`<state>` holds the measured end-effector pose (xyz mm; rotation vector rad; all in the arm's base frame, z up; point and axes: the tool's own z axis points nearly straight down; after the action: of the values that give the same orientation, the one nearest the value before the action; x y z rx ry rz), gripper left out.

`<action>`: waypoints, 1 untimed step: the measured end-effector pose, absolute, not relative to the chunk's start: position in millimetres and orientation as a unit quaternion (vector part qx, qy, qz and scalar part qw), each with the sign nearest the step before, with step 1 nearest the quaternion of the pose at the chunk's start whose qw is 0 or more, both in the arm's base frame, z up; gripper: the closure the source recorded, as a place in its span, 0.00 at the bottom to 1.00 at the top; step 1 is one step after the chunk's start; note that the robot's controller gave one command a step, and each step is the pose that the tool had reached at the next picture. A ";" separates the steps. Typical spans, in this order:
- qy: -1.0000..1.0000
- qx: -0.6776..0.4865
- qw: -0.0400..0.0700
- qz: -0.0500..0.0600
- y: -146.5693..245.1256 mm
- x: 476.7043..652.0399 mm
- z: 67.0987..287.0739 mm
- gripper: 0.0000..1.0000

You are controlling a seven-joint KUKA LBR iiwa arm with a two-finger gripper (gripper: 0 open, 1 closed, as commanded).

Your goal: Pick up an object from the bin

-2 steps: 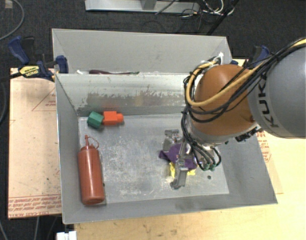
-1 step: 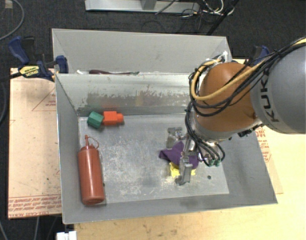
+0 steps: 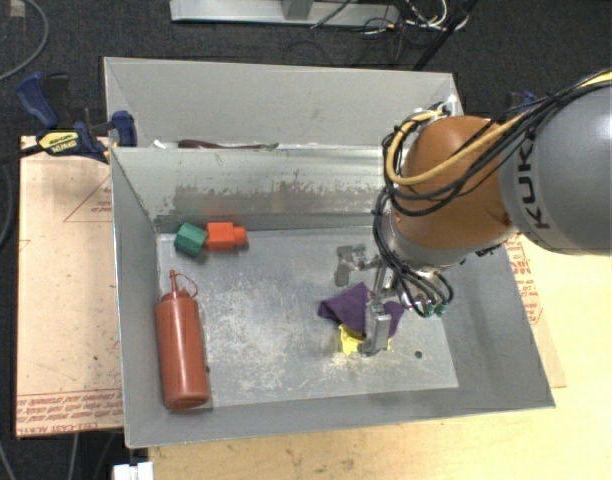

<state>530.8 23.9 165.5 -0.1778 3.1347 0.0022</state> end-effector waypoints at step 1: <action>0.996 0.088 0.000 0.001 11.5 515.6 116.2 1.00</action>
Offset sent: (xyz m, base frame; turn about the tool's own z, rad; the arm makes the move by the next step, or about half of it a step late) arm 0.0000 0.0000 0.0000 0.0000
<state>515.6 11.5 116.2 0.2771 3.1300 0.0045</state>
